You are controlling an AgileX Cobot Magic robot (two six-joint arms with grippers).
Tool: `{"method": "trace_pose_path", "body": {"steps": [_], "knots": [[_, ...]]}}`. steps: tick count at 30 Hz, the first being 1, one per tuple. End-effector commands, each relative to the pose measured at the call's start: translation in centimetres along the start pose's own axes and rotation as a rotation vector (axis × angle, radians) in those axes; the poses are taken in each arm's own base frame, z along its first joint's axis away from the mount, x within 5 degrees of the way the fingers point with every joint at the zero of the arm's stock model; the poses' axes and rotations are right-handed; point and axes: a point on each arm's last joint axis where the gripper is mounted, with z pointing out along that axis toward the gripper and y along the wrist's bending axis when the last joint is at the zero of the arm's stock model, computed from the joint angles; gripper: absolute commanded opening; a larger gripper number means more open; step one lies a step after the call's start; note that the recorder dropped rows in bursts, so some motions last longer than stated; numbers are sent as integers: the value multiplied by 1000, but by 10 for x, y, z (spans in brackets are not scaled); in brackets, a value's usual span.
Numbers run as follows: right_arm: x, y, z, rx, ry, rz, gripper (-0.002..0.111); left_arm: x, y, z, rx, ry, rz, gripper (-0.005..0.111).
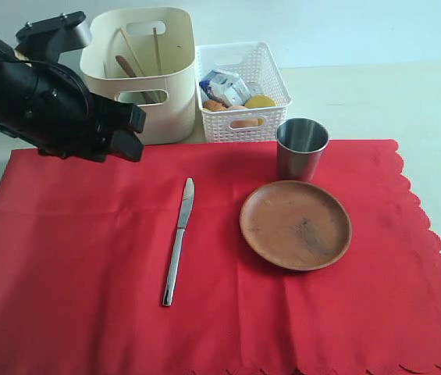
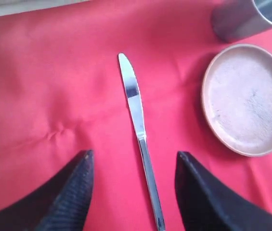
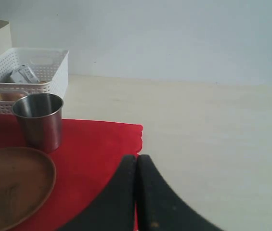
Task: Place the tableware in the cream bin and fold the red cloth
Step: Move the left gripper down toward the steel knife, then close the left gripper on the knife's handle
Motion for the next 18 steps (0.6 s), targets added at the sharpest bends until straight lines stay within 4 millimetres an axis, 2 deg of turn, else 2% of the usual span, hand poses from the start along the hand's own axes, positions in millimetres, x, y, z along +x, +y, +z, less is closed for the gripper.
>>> {"method": "trace_pose_path", "body": {"steps": [1, 6, 12, 18], "knots": [[0, 0, 0, 8, -12, -2, 0, -2, -1, 4, 1, -34, 30, 51], [0, 0, 0, 8, -12, -2, 0, 4, 1, 20, -1, 46, 24, 51], [0, 0, 0, 8, -12, -2, 0, 12, -12, 40, -7, 101, 106, 51], [0, 0, 0, 8, -12, -2, 0, 21, -15, 64, -13, 167, 110, 51]]}}
